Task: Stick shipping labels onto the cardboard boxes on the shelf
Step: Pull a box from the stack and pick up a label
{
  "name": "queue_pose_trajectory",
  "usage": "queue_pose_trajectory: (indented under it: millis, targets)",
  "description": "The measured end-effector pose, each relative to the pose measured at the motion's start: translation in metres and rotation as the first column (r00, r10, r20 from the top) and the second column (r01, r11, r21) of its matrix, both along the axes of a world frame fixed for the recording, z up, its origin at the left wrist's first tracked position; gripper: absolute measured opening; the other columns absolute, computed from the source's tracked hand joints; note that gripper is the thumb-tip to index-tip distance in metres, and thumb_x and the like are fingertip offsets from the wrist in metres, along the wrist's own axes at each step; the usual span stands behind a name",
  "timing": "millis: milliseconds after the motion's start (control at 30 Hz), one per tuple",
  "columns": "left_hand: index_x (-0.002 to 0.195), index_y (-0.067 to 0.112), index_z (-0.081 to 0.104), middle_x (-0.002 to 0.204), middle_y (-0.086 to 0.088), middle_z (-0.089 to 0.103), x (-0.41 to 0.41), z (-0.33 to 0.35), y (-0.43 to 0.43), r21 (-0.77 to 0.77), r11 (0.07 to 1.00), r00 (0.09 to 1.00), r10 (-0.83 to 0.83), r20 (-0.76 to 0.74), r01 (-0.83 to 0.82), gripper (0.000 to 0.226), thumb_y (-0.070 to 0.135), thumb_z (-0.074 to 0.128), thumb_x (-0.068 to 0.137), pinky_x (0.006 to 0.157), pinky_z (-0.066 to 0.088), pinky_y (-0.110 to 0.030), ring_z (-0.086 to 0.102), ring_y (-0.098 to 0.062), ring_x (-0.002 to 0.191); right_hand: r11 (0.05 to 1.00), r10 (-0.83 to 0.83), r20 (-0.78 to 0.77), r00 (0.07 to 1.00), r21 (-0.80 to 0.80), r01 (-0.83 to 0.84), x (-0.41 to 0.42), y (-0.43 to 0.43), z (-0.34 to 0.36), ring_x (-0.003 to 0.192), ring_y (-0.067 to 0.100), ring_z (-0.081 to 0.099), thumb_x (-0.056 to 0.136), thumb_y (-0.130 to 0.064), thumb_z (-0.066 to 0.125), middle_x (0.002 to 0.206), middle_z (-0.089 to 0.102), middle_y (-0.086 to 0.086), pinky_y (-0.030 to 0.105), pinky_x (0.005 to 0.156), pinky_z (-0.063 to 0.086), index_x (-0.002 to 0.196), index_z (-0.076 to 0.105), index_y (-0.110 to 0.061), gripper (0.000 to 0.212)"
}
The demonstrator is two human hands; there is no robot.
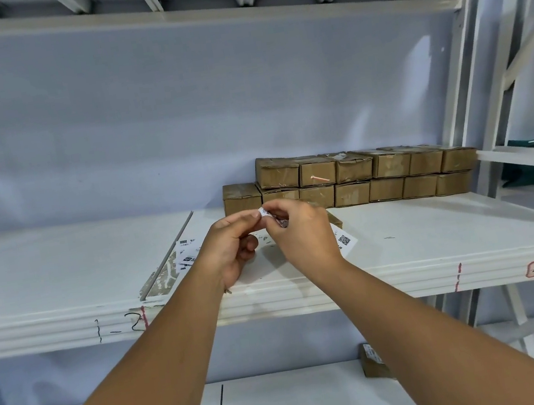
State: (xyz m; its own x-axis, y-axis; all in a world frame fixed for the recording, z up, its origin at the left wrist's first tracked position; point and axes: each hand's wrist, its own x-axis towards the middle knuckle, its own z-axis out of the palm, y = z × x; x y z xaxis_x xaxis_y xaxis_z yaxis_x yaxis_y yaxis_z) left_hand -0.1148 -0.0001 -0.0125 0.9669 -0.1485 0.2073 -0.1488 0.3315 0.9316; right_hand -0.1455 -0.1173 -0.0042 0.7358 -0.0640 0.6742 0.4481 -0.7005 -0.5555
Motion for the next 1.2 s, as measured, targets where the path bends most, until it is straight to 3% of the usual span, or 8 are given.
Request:
queue_pose_trajectory:
  millis: [267, 633, 967, 1200]
  targets:
    - [0.094, 0.008, 0.063, 0.06, 0.005, 0.064, 0.0019, -0.0006, 0.0001, 0.02, 1.0, 1.0, -0.015, -0.013, 0.015, 0.012, 0.01, 0.051, 0.093, 0.039, 0.024, -0.015, 0.037, -0.004, 0.04, 0.994, -0.047, -0.027, 0.999, -0.095, 0.044, 0.0032, -0.0018, -0.0046, 0.098, 0.017, 0.059, 0.09, -0.026, 0.06, 0.104, 0.068, 0.005, 0.018, 0.081, 0.033, 0.114, 0.067, -0.024, 0.025]
    - [0.08, 0.014, 0.062, 0.064, 0.004, 0.063, 0.0015, -0.0008, 0.0014, 0.032, 0.999, 1.0, -0.025, 0.008, 0.024, 0.013, 0.01, 0.055, 0.09, 0.041, 0.024, -0.014, 0.037, -0.005, 0.041, 0.996, -0.018, 0.009, 1.0, -0.092, 0.019, 0.0012, -0.0015, -0.0024, 0.098, 0.02, 0.06, 0.09, -0.023, 0.059, 0.099, 0.071, 0.006, 0.028, 0.084, 0.042, 0.11, 0.07, -0.02, 0.022]
    - [0.083, 0.013, 0.063, 0.074, 0.001, 0.064, 0.0015, -0.0021, 0.0014, 0.016, 0.999, 0.999, -0.04, 0.034, 0.04, 0.01, 0.013, 0.056, 0.09, 0.04, 0.025, -0.015, 0.036, -0.004, 0.042, 1.0, 0.03, 0.004, 1.0, 0.0, -0.03, -0.0028, -0.001, 0.0008, 0.093, 0.018, 0.063, 0.09, -0.019, 0.06, 0.096, 0.072, 0.003, 0.03, 0.085, 0.046, 0.108, 0.07, -0.018, 0.021]
    - [0.086, 0.013, 0.061, 0.065, 0.004, 0.064, -0.0011, 0.0015, 0.0018, -0.003, 0.999, 0.999, -0.036, -0.01, 0.036, 0.016, 0.015, 0.048, 0.094, 0.04, 0.025, -0.016, 0.037, -0.006, 0.042, 0.998, 0.048, -0.022, 0.999, 0.035, -0.047, -0.0041, -0.0003, 0.0011, 0.093, 0.019, 0.064, 0.088, -0.017, 0.061, 0.097, 0.073, 0.003, 0.036, 0.086, 0.049, 0.106, 0.072, -0.02, 0.021]
